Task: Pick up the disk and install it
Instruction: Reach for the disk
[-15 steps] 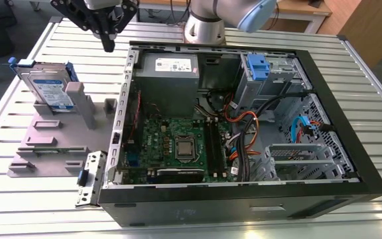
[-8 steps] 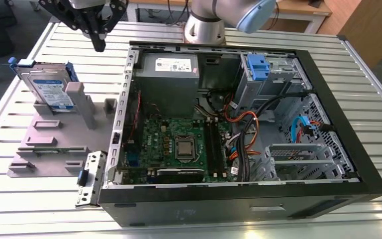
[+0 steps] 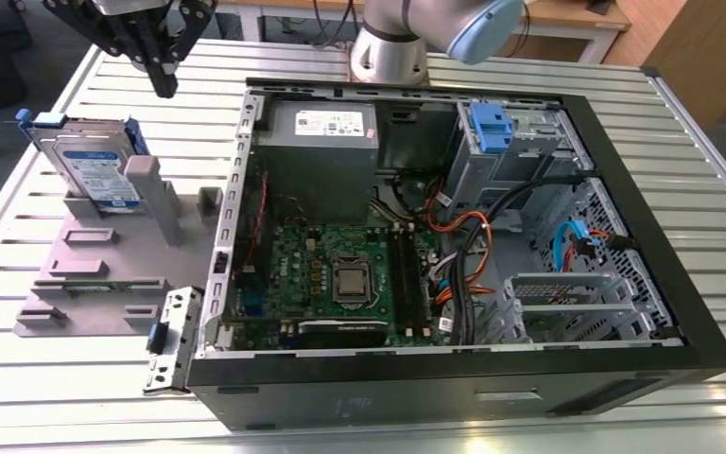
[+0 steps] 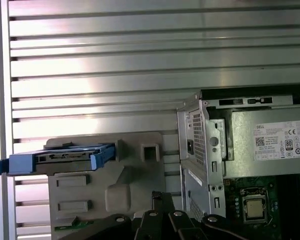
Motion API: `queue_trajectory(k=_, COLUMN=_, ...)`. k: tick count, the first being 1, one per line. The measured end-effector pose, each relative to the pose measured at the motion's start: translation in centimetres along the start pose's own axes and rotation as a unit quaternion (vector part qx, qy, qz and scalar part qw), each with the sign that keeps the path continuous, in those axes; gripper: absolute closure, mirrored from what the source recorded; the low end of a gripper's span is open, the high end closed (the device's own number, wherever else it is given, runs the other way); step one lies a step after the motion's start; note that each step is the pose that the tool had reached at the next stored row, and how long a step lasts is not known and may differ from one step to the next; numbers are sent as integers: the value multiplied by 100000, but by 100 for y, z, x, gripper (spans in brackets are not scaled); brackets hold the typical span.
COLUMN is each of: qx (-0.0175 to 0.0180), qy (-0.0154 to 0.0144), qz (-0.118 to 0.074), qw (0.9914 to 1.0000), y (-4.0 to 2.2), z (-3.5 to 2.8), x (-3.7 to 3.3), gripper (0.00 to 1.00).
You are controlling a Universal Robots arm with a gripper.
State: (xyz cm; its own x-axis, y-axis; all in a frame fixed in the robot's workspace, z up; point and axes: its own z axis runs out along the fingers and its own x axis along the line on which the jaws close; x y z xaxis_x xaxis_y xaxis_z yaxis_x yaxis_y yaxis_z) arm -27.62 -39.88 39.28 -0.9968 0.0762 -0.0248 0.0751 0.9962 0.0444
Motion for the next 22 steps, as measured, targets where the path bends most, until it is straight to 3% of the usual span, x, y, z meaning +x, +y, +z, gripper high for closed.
queue_trajectory(k=22, qx=6, qy=3, qz=-3, qw=100000, y=-28, z=17, x=533, gripper=89)
